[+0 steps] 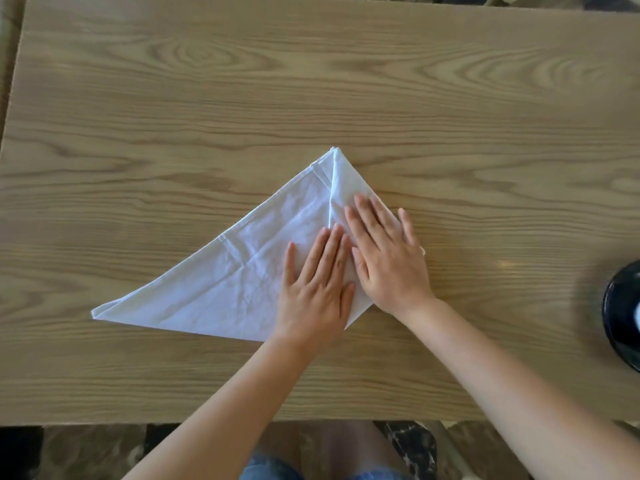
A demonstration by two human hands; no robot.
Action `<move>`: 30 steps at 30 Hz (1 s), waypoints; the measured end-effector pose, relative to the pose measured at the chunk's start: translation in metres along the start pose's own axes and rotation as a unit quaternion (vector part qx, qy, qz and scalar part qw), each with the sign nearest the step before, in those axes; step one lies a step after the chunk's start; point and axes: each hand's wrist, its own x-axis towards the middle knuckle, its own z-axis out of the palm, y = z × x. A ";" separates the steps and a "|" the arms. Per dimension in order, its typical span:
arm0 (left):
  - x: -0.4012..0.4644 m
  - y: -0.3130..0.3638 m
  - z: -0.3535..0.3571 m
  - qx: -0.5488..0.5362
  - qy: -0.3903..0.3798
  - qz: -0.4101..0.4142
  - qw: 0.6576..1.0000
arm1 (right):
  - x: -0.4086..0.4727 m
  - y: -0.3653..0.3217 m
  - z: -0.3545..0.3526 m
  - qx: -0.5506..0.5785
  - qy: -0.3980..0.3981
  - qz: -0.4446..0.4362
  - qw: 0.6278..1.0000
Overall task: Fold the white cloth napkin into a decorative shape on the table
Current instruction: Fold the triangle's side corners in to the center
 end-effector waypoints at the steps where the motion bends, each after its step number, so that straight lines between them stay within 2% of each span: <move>1: -0.001 -0.001 0.000 0.007 -0.005 0.003 1.000 | 0.002 0.004 -0.001 -0.005 -0.012 -0.010 1.000; 4: -0.009 -0.004 -0.002 0.016 -0.009 0.015 1.000 | 0.006 0.015 -0.006 -0.019 -0.040 -0.048 0.998; 8: -0.035 -0.019 -0.004 0.026 0.006 0.031 0.999 | 0.008 0.016 -0.006 -0.016 -0.044 -0.050 0.998; 12: -0.044 -0.022 -0.007 0.026 -0.006 0.011 1.000 | 0.007 0.015 -0.009 -0.020 -0.049 -0.048 0.997; 16: -0.058 -0.046 -0.012 0.025 -0.010 -0.098 0.995 | 0.007 0.014 -0.010 -0.021 -0.050 -0.044 0.998; 19: -0.076 -0.082 -0.022 0.026 -0.006 -0.199 0.980 | 0.007 0.014 -0.009 -0.021 -0.048 -0.045 0.998; 23: -0.095 -0.117 -0.035 0.002 0.010 -0.289 0.957 | 0.006 0.013 -0.009 -0.025 -0.050 -0.040 0.998; 26: -0.102 -0.131 -0.039 -0.009 0.023 -0.321 0.947 | 0.005 0.012 -0.008 -0.032 -0.049 -0.041 0.997; 30: -0.105 -0.136 -0.053 0.023 0.066 -0.304 0.950 | 0.005 0.012 -0.009 -0.034 -0.048 -0.038 0.998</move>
